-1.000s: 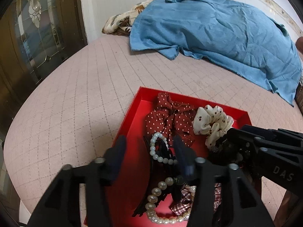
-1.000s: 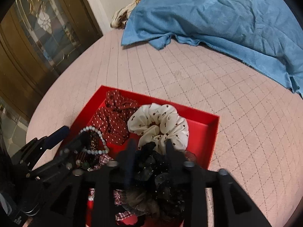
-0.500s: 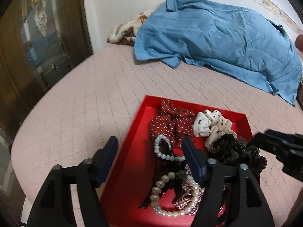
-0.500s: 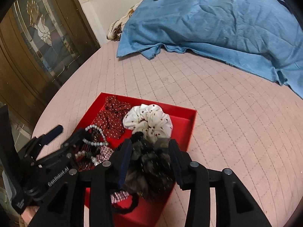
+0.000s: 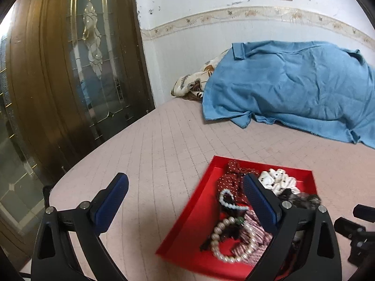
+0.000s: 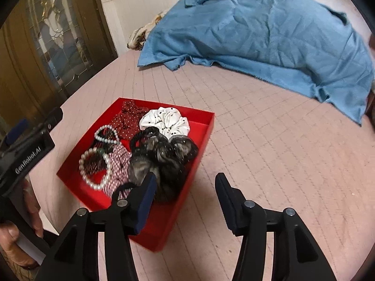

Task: Organize jewelry

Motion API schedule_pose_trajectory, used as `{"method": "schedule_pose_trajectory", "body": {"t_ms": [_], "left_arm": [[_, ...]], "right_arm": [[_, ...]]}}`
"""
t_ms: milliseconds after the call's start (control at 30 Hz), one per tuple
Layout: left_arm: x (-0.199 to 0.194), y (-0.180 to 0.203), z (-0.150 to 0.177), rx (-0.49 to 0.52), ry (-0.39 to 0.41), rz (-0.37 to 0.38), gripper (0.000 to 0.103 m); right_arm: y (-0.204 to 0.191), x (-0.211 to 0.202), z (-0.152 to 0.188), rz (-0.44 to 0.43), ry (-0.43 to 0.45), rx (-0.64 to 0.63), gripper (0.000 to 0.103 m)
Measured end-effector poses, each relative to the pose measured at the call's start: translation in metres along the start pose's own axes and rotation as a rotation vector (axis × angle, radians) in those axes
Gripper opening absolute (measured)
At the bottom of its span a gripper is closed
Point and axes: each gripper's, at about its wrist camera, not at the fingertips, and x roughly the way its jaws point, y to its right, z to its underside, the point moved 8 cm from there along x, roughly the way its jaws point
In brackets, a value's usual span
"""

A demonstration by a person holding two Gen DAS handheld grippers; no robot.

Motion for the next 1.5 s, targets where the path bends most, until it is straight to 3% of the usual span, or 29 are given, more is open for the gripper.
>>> {"method": "schedule_pose_trajectory", "body": {"t_ms": [200,400,867,1500], "left_arm": [[-0.042,-0.007,0.004,-0.036,0.021,-0.027,0.102],[-0.072,-0.004,0.017,-0.092,-0.002,0.02,0.103],[-0.112,0.048,0.056,0.032,-0.13,0.128,0.103],[-0.116,0.064,0.075,0.075,-0.184,0.203,0.103]], "right_arm": [[0.009,-0.038,0.011,0.059,0.09,-0.025,0.071],[0.027,-0.063,0.026,0.09,0.134,0.01,0.074],[0.053,-0.097,0.055,0.136,0.175,0.043,0.079],[0.043,-0.099,0.073,0.163,0.175,0.011,0.08]]}}
